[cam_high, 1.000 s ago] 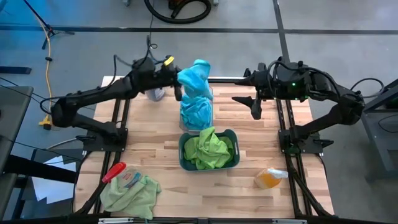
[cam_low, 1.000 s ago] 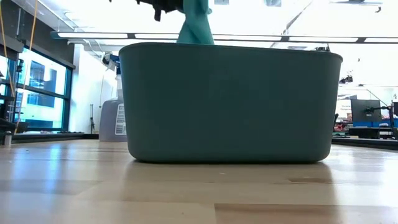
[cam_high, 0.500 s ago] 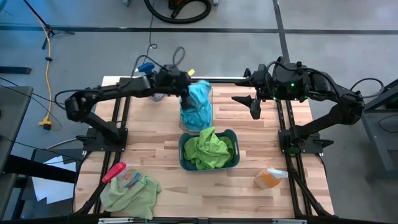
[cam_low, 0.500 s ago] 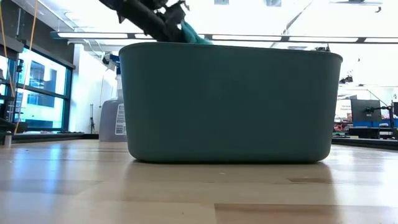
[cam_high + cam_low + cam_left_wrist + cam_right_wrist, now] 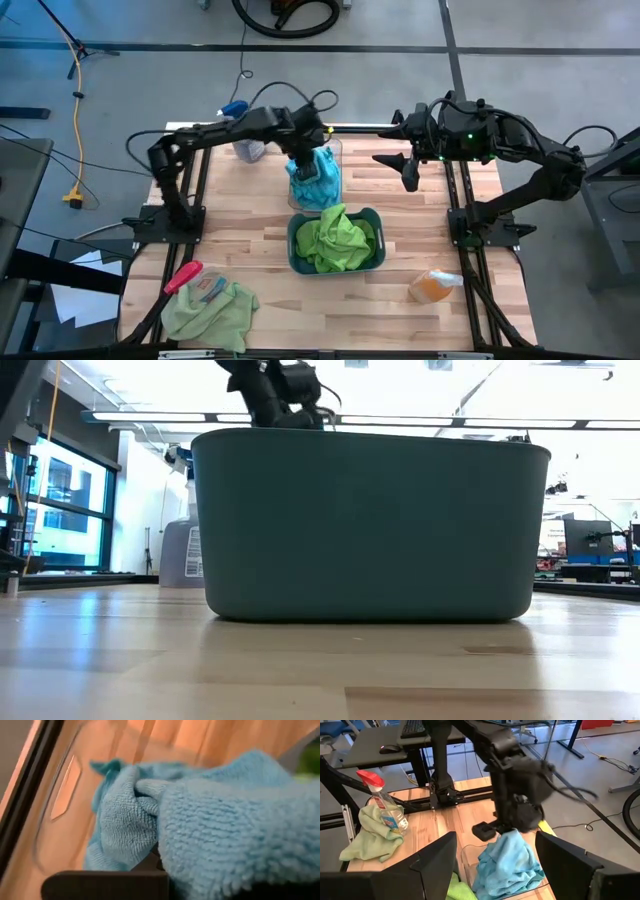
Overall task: Sort microfiber towel by color & place in baskets
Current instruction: Put the blue microfiber towel into the transparent bin
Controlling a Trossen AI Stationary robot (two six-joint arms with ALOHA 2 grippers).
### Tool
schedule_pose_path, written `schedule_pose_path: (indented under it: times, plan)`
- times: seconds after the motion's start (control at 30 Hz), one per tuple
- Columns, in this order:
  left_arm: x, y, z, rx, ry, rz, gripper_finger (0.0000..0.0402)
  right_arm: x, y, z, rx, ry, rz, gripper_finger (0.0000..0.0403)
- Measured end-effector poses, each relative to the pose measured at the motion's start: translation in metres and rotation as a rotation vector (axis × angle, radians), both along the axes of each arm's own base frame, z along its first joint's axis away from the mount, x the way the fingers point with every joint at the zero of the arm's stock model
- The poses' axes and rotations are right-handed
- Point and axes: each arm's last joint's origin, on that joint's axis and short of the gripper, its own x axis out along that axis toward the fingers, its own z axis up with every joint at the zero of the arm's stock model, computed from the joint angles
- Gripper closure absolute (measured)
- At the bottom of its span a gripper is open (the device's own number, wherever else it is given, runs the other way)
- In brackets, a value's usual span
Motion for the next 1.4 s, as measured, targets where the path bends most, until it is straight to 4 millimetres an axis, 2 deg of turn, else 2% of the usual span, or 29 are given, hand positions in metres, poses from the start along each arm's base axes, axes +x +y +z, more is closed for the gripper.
schedule_pose_path:
  times: [0.13,0.27,0.5,0.7,0.93,1.07,1.2,1.4]
  plan:
    - [0.017,0.010,-0.010,-0.011,0.134,-0.041,0.0401,0.000,0.000,0.000,0.002,-0.001,-0.001,0.0135]
    - [0.035,0.018,-0.032,-0.015,0.188,-0.093,0.0401,0.000,0.000,0.000,0.002,-0.001,-0.001,0.0135]
    - [0.055,0.016,-0.064,0.004,0.232,-0.195,0.0401,0.000,0.000,0.000,0.009,-0.001,-0.004,0.0135]
    - [0.052,0.014,-0.084,-0.019,0.278,-0.195,0.0401,0.000,0.000,0.000,0.009,0.001,-0.004,0.0135]
    - [0.039,0.019,-0.106,-0.061,0.331,-0.146,0.0401,0.000,0.000,0.000,0.009,0.001,-0.004,0.0135]
    - [0.038,0.021,-0.109,-0.056,0.329,-0.127,0.0395,0.000,0.000,0.000,0.009,0.002,-0.004,0.0135]
    - [0.041,0.017,-0.110,-0.025,0.328,-0.132,0.0369,0.000,0.000,0.000,0.009,0.002,-0.004,0.0135]
    - [0.042,0.014,-0.107,-0.014,0.322,-0.127,0.0291,0.000,0.000,0.000,0.005,0.003,-0.002,0.0135]
